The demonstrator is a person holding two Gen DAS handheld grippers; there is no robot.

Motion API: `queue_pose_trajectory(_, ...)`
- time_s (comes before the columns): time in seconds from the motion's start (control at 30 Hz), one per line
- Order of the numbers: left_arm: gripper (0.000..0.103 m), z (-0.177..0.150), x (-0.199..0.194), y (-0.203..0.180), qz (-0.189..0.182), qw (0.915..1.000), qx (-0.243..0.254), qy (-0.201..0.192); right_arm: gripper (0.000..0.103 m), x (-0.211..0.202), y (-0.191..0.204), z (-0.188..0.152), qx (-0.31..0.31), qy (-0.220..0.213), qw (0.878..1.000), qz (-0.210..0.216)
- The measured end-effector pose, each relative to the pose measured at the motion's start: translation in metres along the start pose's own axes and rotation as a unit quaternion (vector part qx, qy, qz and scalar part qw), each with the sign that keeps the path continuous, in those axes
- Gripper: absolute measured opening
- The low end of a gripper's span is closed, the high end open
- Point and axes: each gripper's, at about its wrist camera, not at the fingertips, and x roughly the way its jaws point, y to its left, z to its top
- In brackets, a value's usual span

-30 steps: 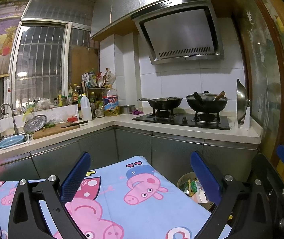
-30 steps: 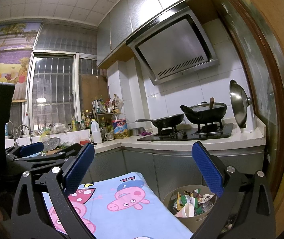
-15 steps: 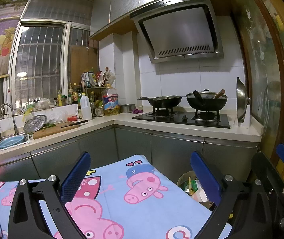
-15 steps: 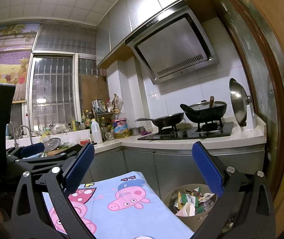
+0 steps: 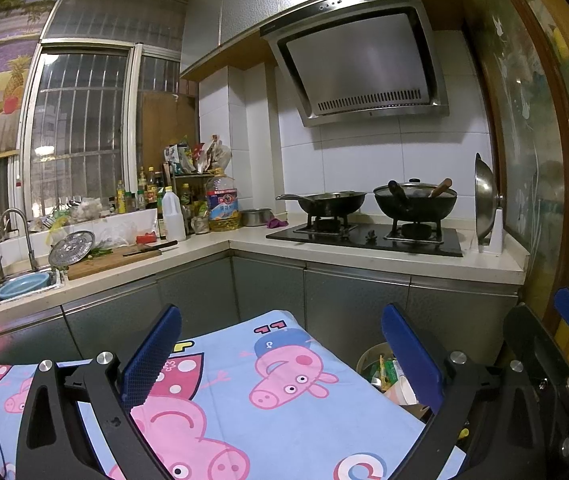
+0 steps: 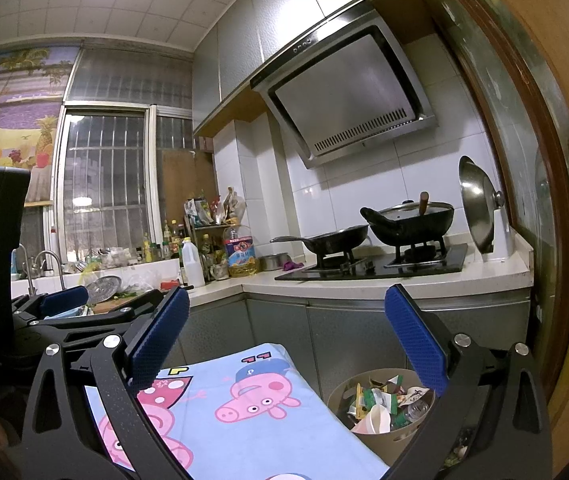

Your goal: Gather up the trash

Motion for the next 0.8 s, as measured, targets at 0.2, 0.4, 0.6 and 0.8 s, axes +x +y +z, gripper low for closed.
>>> queue_pose_trajectory(0.2, 0.1, 0.0, 0.0, 0.0, -0.001, 1.0, 0.0, 0.001, 0.097, 0.0, 0.0, 0.001, 0.0, 0.001, 1.0, 0.0)
queue_pose_trajectory(0.4, 0.099, -0.005, -0.001, 0.005, -0.003, 1.0, 0.001, 0.0, 0.097, 0.0, 0.0, 0.001, 0.0, 0.002, 1.0, -0.001)
queue_pose_trajectory(0.6, 0.099, -0.01, 0.001, 0.011, -0.003, 0.9999, -0.002, 0.01, 0.097, -0.002, 0.002, -0.002, 0.003, 0.007, 1.0, 0.001)
queue_pose_trajectory(0.8, 0.099, -0.01, 0.001, 0.014, -0.002, 0.9999, 0.002, 0.01, 0.097, -0.003, 0.002, -0.003, 0.003, 0.008, 1.0, 0.0)
